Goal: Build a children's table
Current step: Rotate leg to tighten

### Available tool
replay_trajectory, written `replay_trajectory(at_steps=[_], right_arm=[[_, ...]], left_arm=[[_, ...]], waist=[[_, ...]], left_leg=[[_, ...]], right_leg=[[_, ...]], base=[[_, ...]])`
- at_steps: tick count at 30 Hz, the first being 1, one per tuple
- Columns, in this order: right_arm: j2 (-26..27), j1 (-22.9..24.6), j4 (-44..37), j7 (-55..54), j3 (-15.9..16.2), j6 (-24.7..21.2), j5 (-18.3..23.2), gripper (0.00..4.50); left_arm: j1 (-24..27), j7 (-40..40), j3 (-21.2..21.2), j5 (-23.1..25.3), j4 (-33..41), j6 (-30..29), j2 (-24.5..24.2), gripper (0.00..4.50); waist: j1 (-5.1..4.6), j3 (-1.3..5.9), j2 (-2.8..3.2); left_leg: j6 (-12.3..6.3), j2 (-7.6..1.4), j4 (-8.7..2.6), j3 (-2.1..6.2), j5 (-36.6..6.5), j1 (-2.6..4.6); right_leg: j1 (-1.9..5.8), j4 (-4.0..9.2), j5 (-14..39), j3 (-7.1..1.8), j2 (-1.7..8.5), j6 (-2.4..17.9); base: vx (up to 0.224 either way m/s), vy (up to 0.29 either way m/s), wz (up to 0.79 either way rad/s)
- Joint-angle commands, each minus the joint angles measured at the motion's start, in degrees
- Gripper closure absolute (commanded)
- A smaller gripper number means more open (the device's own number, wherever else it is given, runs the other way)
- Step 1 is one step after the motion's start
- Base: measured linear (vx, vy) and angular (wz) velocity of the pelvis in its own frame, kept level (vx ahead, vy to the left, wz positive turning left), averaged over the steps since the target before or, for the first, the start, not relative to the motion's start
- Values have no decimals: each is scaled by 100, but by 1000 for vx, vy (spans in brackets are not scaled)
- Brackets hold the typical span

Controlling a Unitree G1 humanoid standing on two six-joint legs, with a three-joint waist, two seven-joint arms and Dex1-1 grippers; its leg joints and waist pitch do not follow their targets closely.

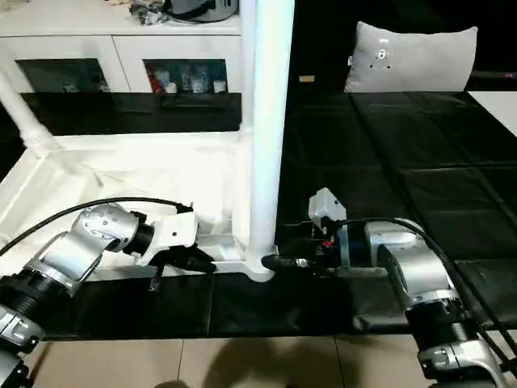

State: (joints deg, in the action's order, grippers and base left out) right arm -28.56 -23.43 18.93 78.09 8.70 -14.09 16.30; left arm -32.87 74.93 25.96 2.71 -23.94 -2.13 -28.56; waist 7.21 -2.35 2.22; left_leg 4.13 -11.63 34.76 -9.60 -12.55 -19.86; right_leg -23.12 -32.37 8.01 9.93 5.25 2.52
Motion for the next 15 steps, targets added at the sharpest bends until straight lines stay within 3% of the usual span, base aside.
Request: replay_trajectory(at_steps=[1,8,11,15], right_arm=[[61,-126,132,95,86,110,-20,165],[144,-221,372,23,133,218,-119,212],[210,-279,511,-38,143,311,-163,246],[255,-293,551,-10,174,330,-144,256]], left_arm=[[-30,323,387,250,-64,183,-27,450],[-22,375,413,258,-114,275,-34,450],[-19,399,411,269,-143,313,-34,450],[-4,395,416,259,-133,314,-35,450]], waist=[[-2,423,-37],[60,423,-38],[57,415,-47],[45,392,-58]], left_leg=[[-418,-209,-373,35,-627,-1],[-389,-215,-372,29,-600,3],[-365,-199,-373,25,-663,1],[-312,-181,-380,24,-791,24]], right_leg=[[367,364,2033,-378,419,490],[362,350,1997,-385,414,505],[363,374,2152,-378,416,429],[358,436,2563,-354,409,256]], base=[[0,0,0],[0,0,0],[0,0,0],[0,0,0]])
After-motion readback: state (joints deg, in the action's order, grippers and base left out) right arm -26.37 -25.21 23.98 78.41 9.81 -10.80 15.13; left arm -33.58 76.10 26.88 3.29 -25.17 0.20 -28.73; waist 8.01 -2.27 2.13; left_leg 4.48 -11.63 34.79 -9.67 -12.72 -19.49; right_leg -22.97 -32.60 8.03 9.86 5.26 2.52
